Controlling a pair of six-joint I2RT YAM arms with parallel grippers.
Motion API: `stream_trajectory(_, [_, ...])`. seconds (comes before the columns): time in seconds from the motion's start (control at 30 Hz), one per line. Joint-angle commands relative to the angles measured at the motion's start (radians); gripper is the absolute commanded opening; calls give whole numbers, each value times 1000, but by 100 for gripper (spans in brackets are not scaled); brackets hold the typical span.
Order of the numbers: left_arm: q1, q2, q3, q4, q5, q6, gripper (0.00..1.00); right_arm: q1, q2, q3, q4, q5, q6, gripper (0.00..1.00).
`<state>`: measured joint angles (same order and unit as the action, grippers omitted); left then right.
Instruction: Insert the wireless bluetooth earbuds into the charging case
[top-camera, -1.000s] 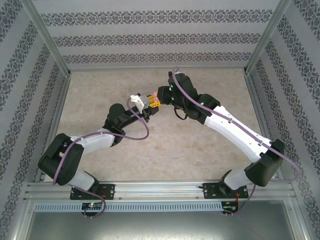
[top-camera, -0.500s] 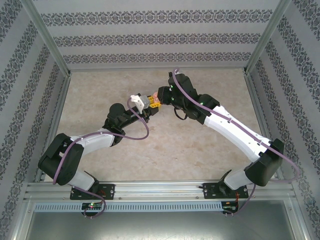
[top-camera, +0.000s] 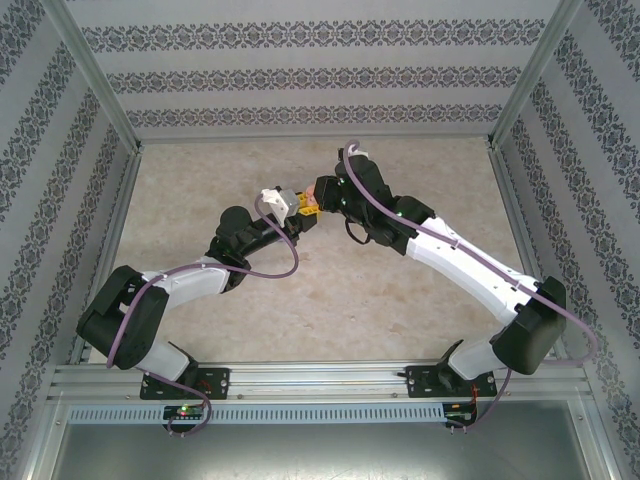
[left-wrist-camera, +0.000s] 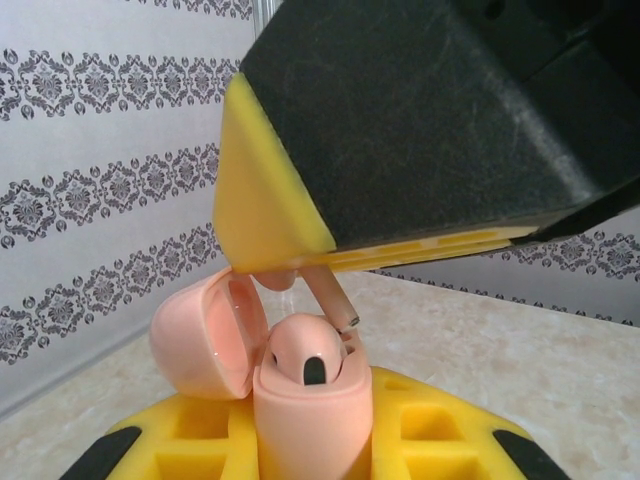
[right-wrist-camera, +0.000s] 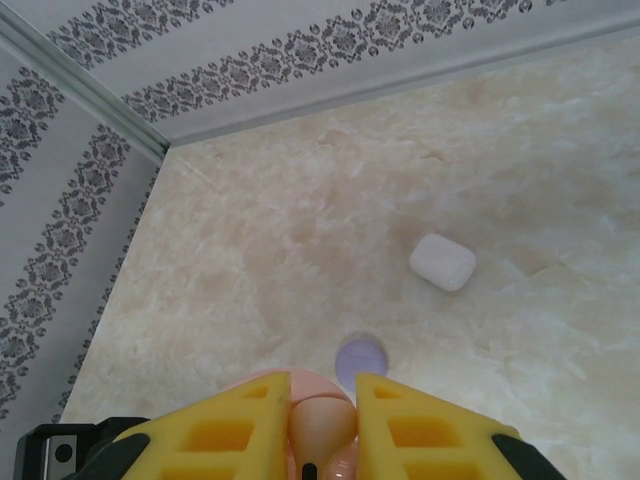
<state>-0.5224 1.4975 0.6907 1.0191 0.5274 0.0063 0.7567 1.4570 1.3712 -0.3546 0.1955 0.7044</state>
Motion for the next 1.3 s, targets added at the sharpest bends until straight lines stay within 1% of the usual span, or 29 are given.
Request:
stream_trajectory(0.0, [-27, -20, 38, 152, 85, 4, 0, 30, 6, -51, -1, 14, -3, 22])
stream_trajectory(0.27, [-28, -39, 34, 102, 99, 36, 0, 38, -66, -71, 38, 43, -22, 22])
stream_trajectory(0.5, [-28, -62, 25, 76, 105, 63, 0, 39, -147, -62, 47, 20, -29, 23])
stream_trajectory(0.77, [-29, -98, 27, 32, 110, 128, 0, 44, -237, -95, 98, -6, -53, 23])
stream_trajectory(1.17, [-29, -127, 54, 2, 112, 128, 0, 74, -315, -237, 351, -95, -232, 25])
stream_trajectory(1.27, [-29, -130, 55, -4, 114, 126, 0, 85, -320, -263, 396, -95, -262, 25])
